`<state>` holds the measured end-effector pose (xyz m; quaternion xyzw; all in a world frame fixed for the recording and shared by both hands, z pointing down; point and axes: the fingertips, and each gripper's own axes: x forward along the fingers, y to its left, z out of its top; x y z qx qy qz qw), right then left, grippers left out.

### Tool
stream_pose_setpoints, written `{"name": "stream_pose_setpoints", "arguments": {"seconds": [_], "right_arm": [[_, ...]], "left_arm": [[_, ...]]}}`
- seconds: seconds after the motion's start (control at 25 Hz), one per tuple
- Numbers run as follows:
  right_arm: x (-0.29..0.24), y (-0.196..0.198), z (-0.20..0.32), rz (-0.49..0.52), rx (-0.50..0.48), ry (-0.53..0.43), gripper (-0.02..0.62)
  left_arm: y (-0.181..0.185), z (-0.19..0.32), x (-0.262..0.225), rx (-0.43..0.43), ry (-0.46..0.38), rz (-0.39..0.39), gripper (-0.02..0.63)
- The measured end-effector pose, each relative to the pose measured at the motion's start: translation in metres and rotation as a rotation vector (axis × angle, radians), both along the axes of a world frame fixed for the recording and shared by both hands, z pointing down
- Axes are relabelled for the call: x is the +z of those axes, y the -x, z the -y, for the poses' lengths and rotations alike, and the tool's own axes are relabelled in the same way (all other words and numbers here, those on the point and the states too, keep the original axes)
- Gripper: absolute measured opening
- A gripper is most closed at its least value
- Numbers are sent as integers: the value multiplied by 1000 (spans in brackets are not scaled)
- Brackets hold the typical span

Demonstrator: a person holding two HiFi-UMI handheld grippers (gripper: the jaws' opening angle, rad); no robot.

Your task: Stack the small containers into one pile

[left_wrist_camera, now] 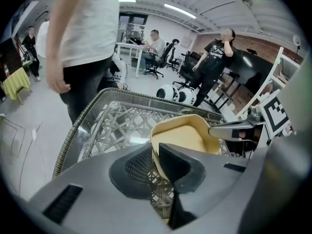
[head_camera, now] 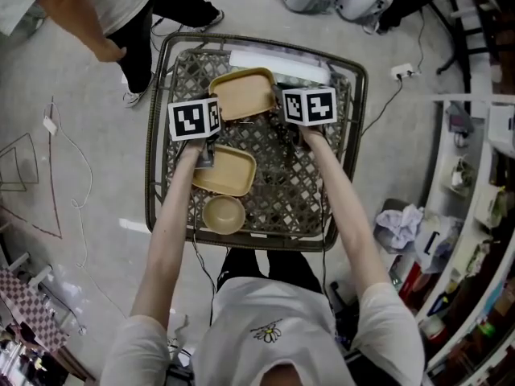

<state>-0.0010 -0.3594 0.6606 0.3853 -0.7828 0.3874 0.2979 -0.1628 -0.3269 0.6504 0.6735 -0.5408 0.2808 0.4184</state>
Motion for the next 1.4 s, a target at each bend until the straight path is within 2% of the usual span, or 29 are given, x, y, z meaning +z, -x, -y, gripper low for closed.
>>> {"name": "stream_pose_setpoints", "arguments": {"seconds": [0.16, 0.32, 0.68, 0.84, 1.16, 1.4], "right_arm": [[-8, 0, 0, 2, 11, -20, 50], [-40, -5, -3, 36, 52, -77, 44], [-170, -1, -31, 54, 131, -355, 43], [-230, 5, -72, 84, 181, -478, 43], [-326, -10, -173, 93, 267, -727, 41], [-353, -27, -238, 137, 287, -797, 41]], "left_arm": [[1, 3, -12, 2, -37, 11, 51], [0, 5, -47, -9, -115, -1, 46], [5, -8, -176, 13, -389, 43, 43], [12, -42, -236, 25, -522, 67, 41], [-4, -128, -336, 9, -752, 90, 37], [-22, -189, -370, -19, -820, 138, 35]]}}
